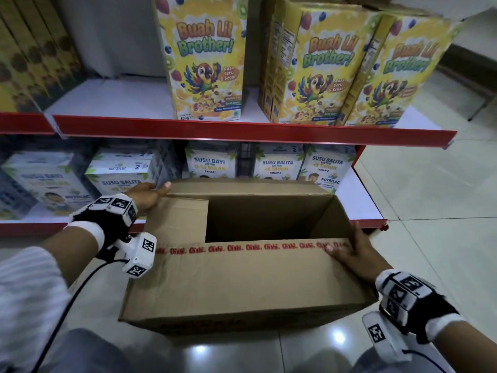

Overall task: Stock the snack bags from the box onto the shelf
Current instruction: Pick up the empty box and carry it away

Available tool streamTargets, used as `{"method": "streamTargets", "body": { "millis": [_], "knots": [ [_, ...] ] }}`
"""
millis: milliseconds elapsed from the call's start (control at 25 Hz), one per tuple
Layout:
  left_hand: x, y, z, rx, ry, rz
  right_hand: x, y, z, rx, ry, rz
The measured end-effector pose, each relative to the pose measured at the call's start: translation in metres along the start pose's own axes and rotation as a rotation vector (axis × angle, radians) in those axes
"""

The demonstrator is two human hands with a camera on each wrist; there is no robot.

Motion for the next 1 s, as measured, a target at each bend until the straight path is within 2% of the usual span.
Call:
{"method": "streamTargets", "body": {
  "millis": [120, 200, 320, 440, 560, 640, 720, 880, 1000],
  "knots": [
    [-0.017, 0.000, -0.003, -0.380, -0.038, -0.114, -0.004, 0.007, -0.005, 0.099, -0.041, -0.051],
    [-0.029, -0.001, -0.013, -0.500, -0.052, -0.166, -0.004, 0.012, -0.005, 0.138, -0.088, -0.042],
    [-0.036, 0.004, -0.034, -0.697, -0.134, -0.177, 0.003, 0.018, -0.005, 0.397, -0.131, -0.022],
    [-0.048, 0.014, -0.051, -0.890, -0.139, -0.172, 0.013, 0.021, -0.005, 0.589, -0.194, -0.069],
    [-0.067, 0.013, -0.060, -0.770, -0.087, -0.207, 0.022, 0.023, -0.008, 0.652, -0.238, -0.109],
    [-0.076, 0.002, -0.064, -0.519, -0.054, -0.300, 0.027, 0.026, -0.010, 0.642, -0.256, -0.109],
    [-0.081, -0.010, -0.068, -0.294, -0.017, -0.309, 0.030, 0.026, -0.012, 0.582, -0.251, -0.127],
    [-0.091, -0.030, -0.083, -0.145, 0.203, -0.365, 0.035, 0.011, -0.012, 0.376, -0.186, -0.199],
    [-0.098, -0.033, -0.093, -0.179, 0.284, -0.363, 0.036, 0.005, -0.005, 0.330, -0.163, -0.185]
  ]
}}
Point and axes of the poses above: each hand's wrist, its own x-axis towards the middle knuckle, its own y-axis out of the back of the hand, z = x × y, the point moved 3 cm from there along x, towards the middle knuckle, and after that the axes turned 13 degrees about -z, right-handed, at the moved point
